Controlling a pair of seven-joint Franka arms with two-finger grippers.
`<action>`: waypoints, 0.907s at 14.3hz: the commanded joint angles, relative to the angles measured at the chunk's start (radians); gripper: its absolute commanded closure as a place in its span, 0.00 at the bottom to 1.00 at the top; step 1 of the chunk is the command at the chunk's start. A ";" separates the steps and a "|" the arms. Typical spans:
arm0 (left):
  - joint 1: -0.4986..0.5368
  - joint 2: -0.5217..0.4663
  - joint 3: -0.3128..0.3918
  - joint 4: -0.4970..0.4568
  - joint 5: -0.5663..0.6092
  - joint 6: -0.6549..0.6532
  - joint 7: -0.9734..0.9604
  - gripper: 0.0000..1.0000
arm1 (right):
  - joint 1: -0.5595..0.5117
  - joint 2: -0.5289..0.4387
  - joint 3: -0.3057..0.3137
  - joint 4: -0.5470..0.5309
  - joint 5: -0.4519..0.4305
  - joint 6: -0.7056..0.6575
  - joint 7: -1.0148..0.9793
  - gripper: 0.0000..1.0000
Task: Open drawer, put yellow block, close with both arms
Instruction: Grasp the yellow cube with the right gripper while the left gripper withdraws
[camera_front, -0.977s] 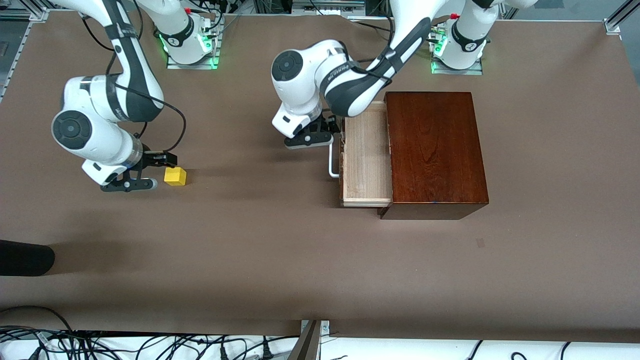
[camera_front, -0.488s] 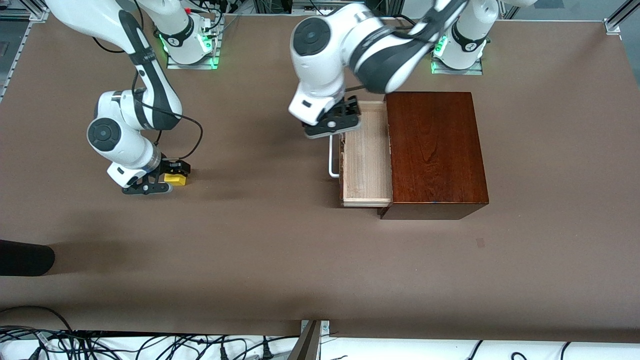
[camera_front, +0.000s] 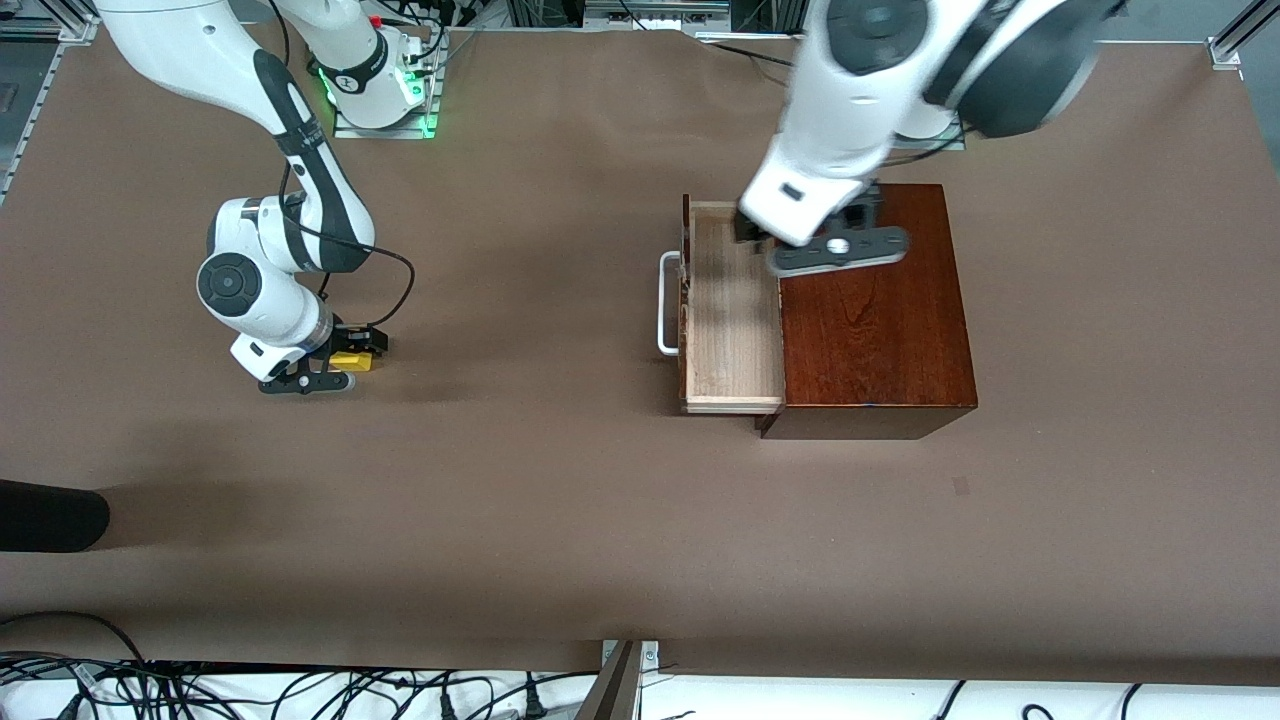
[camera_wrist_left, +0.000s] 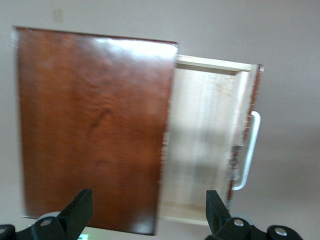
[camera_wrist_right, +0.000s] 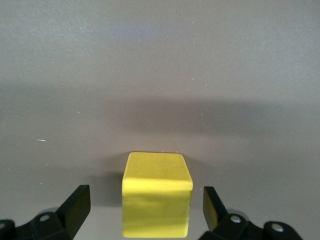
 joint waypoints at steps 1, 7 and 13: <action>0.037 -0.131 0.059 -0.110 -0.048 -0.018 0.144 0.00 | -0.010 0.008 0.003 -0.011 0.012 0.019 -0.012 0.00; 0.040 -0.288 0.313 -0.221 -0.116 -0.063 0.480 0.00 | -0.010 0.015 0.002 -0.011 0.012 0.013 -0.012 0.94; 0.039 -0.353 0.433 -0.268 -0.114 -0.063 0.625 0.00 | -0.010 -0.001 0.000 0.000 0.012 -0.008 -0.005 1.00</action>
